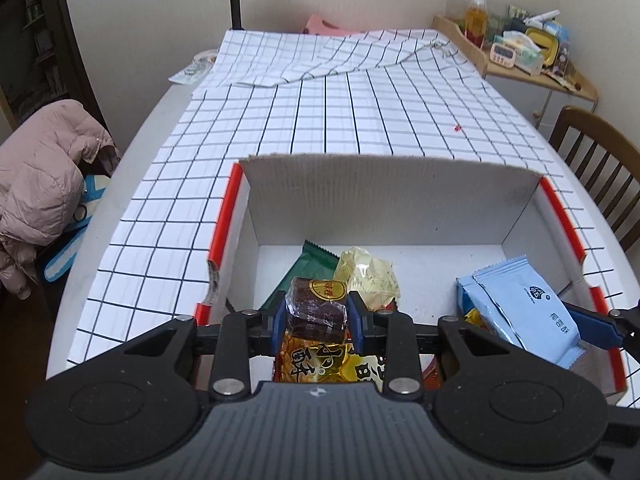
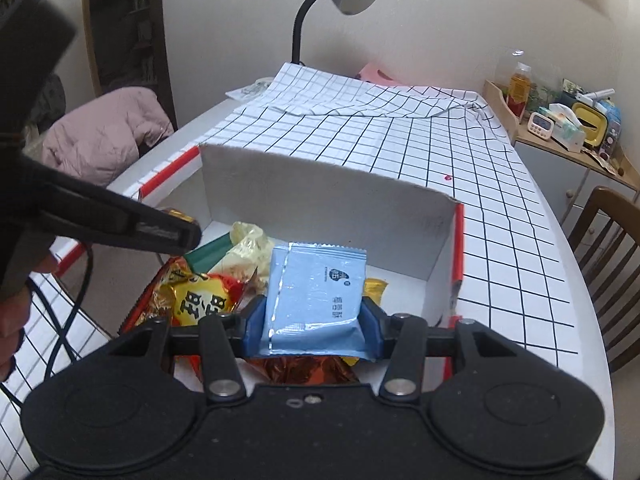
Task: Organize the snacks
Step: 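Carry brown candy and light blue packet into the red box, open both tools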
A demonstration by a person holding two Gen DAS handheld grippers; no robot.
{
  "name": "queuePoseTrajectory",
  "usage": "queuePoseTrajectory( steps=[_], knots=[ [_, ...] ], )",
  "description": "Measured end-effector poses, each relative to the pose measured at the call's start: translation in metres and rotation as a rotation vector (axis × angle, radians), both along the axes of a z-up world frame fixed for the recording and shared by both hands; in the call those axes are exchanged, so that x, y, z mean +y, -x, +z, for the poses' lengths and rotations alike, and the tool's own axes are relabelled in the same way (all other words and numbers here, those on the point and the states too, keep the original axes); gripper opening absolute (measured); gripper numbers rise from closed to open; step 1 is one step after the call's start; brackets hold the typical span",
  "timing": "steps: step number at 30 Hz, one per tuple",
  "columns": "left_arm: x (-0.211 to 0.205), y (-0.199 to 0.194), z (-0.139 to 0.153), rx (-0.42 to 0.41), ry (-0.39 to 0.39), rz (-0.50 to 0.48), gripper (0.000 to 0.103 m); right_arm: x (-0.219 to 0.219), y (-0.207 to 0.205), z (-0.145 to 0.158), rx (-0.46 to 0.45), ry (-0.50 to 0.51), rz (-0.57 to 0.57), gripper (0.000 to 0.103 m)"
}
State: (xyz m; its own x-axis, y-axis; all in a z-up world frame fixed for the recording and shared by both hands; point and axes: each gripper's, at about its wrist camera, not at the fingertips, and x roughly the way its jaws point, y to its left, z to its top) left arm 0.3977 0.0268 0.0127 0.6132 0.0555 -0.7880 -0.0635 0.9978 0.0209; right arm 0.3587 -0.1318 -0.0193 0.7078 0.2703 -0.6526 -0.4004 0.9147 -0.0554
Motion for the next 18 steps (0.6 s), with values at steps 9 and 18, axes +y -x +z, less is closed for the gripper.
queuePoseTrajectory(
  steps=[9,18],
  knots=[
    [0.001,-0.006,-0.016,0.025,-0.024,-0.006,0.030,0.003,-0.003,-0.014,0.018,0.036,0.003,0.048],
    [0.005,-0.005,-0.015,0.035,-0.011,0.009,0.031,-0.001,-0.003,-0.018,0.031,0.026,-0.017,0.052]
  ],
)
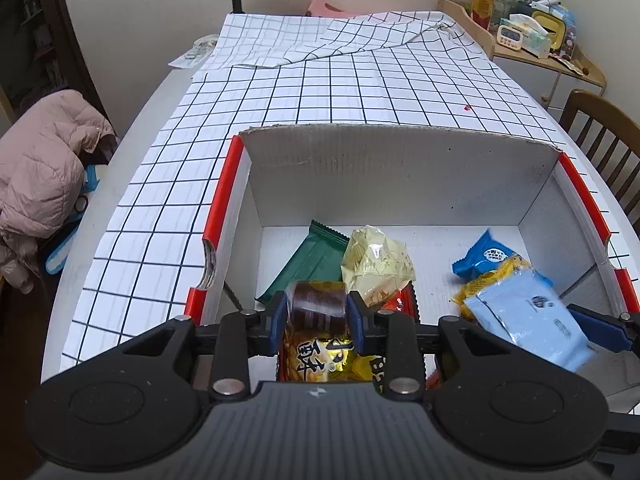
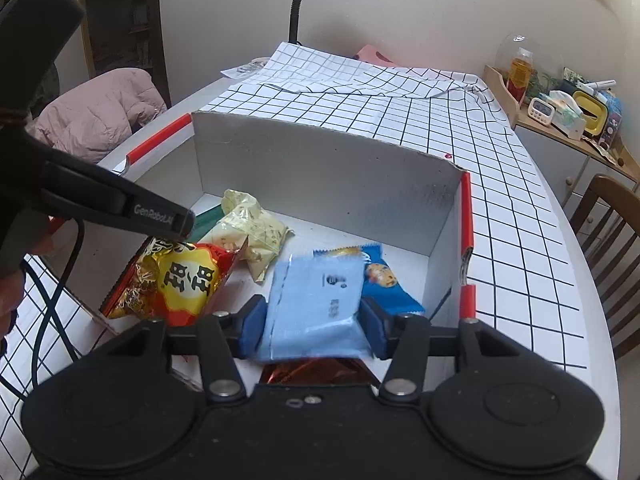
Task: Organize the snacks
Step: 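Carry brown candy and light blue packet into the red box, open both tools, then move both tools back to the last snacks on the table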
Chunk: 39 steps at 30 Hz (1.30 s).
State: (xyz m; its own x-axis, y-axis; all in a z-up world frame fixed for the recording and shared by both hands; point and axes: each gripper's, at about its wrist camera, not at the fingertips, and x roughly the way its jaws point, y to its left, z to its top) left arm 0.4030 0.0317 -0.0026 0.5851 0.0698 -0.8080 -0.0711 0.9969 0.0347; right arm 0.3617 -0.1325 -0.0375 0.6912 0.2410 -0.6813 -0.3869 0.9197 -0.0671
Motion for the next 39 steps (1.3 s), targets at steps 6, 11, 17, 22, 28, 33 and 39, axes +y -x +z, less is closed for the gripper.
queuePoseTrajectory(
  steps=[6,11,17,22,28,33,39],
  knots=[
    [-0.004,0.009,0.008,-0.033,-0.002,-0.009,0.057,-0.004,0.005,0.004,-0.009,-0.015,-0.013,0.063],
    [-0.008,0.020,0.020,-0.068,-0.006,-0.018,0.061,-0.007,0.014,0.012,-0.029,-0.032,-0.017,0.071],
    [-0.013,0.035,0.032,-0.094,0.000,-0.029,0.062,-0.013,0.027,0.025,-0.060,-0.063,-0.028,0.083],
    [-0.014,0.051,0.043,-0.116,0.016,-0.038,0.067,-0.020,0.042,0.036,-0.075,-0.104,-0.020,0.090],
    [-0.015,0.072,0.057,-0.144,0.030,-0.048,0.067,-0.025,0.065,0.047,-0.106,-0.130,0.000,0.095],
    [-0.016,0.093,0.068,-0.170,0.049,-0.061,0.068,-0.032,0.085,0.055,-0.133,-0.148,0.012,0.100],
    [-0.017,0.124,0.079,-0.207,0.073,-0.090,0.075,-0.042,0.110,0.061,-0.144,-0.186,0.025,0.102]
  ],
)
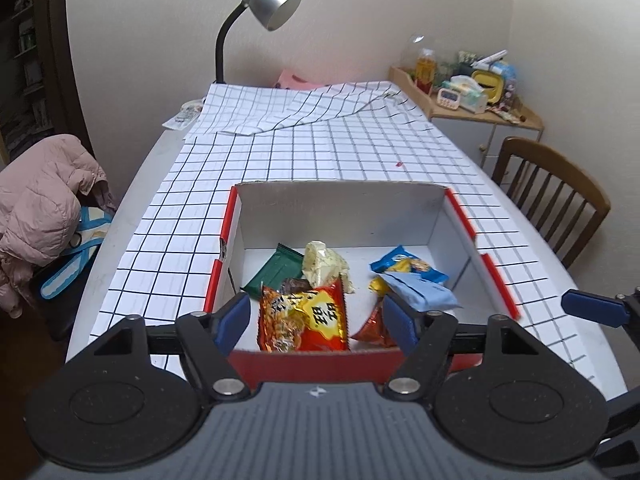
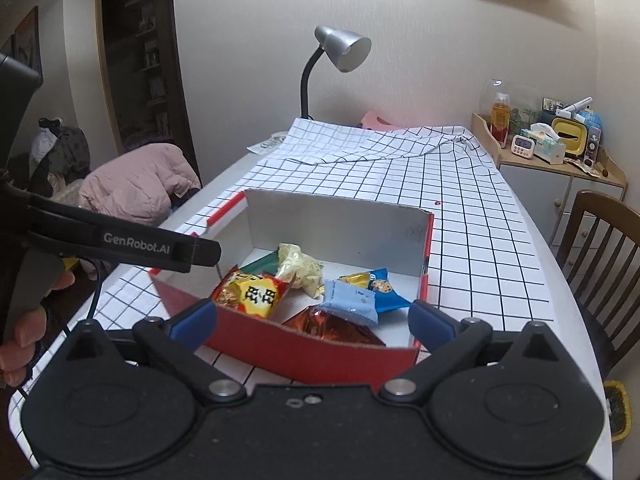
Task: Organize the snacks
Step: 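Move both tools back to the last snacks on the table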
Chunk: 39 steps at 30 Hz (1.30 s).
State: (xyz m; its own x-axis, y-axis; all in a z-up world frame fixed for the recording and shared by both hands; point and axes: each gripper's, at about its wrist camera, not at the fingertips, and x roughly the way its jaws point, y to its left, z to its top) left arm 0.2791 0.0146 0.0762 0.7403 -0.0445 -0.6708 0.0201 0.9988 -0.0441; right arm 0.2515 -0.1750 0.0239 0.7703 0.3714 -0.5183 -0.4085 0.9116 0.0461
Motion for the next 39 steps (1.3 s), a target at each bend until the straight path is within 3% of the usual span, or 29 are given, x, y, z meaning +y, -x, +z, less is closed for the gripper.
queuePoseTrajectory(
  steps=[3,12,20,27,36,39],
  knots=[
    [0.002,0.016,0.002,-0.014,0.020,-0.026,0.083,-0.004,0.013,-0.002,-0.001,-0.009,0.012,0.102],
    [0.005,0.056,-0.009,-0.029,0.047,-0.069,0.086,-0.008,0.048,-0.022,0.023,-0.002,0.044,0.103],
    [0.011,0.086,-0.039,-0.006,0.077,-0.069,0.092,-0.006,0.075,-0.050,0.044,-0.023,0.067,0.103],
    [0.020,0.094,-0.069,0.060,0.139,-0.014,0.092,0.012,0.106,-0.075,0.023,0.019,0.134,0.103],
    [0.007,0.071,-0.101,0.203,0.071,0.014,0.092,0.042,0.118,-0.102,0.021,0.107,0.231,0.099],
    [0.004,0.057,-0.110,0.269,0.087,0.019,0.092,0.044,0.113,-0.105,0.043,0.106,0.257,0.096]
  ],
)
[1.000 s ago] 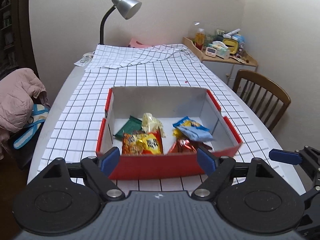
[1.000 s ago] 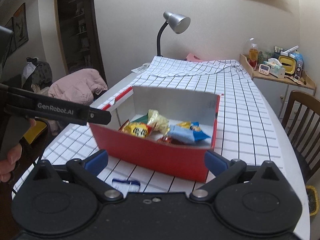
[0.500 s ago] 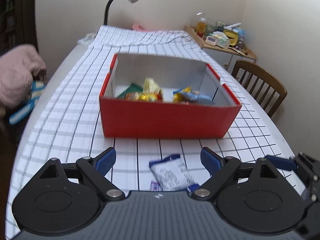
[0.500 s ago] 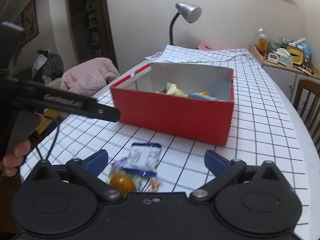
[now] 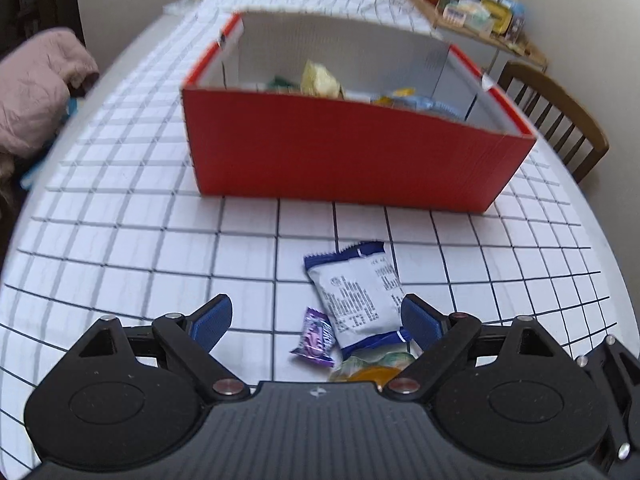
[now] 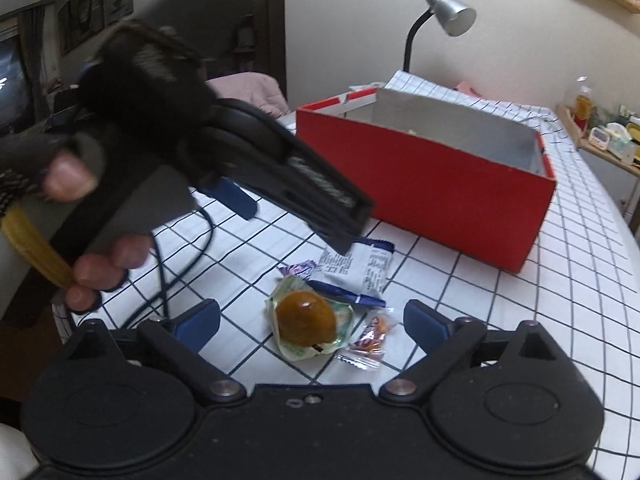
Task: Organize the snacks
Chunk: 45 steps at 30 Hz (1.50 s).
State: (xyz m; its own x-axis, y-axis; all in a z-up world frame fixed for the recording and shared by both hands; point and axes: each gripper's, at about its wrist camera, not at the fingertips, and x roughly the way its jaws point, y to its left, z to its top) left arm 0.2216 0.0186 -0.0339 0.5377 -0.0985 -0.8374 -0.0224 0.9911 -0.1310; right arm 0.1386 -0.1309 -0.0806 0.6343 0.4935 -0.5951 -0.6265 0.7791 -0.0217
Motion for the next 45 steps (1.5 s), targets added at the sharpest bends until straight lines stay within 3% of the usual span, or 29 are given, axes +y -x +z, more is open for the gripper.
queuePoseTrajectory(
  steps=[7,15,20,25,26,30,34,37,43,45],
  knots=[
    [-0.014,-0.020,-0.018,0.075,0.019,0.023,0.092,0.004,-0.018,-0.005,0.069,0.006,0.069,0.080],
    [-0.030,-0.039,-0.031,0.135,0.047,0.028,0.092,0.005,-0.024,-0.011,0.088,0.020,0.083,0.072],
    [-0.037,-0.039,-0.032,0.116,0.023,0.032,0.092,0.004,-0.025,-0.012,0.096,0.022,0.093,0.067],
    [-0.035,-0.034,-0.030,0.084,0.006,0.045,0.075,0.008,-0.026,-0.013,0.091,0.033,0.112,0.065],
    [-0.033,-0.032,-0.029,0.073,0.015,0.045,0.068,0.009,-0.025,-0.013,0.087,0.035,0.113,0.065],
    [-0.024,-0.029,-0.028,0.049,0.053,0.057,0.058,0.014,-0.025,-0.014,0.077,0.048,0.123,0.064],
    [-0.017,-0.027,-0.028,0.044,0.080,0.060,0.054,0.019,-0.024,-0.016,0.069,0.067,0.136,0.062],
    [-0.016,-0.024,-0.027,0.043,0.084,0.059,0.052,0.021,-0.025,-0.020,0.072,0.092,0.128,0.049],
    [-0.014,-0.020,-0.026,0.039,0.101,0.061,0.048,0.017,-0.022,-0.016,0.071,0.085,0.110,0.047],
    [-0.014,-0.018,-0.025,0.034,0.105,0.060,0.038,0.015,-0.025,-0.014,0.070,0.080,0.102,0.047]
  ],
)
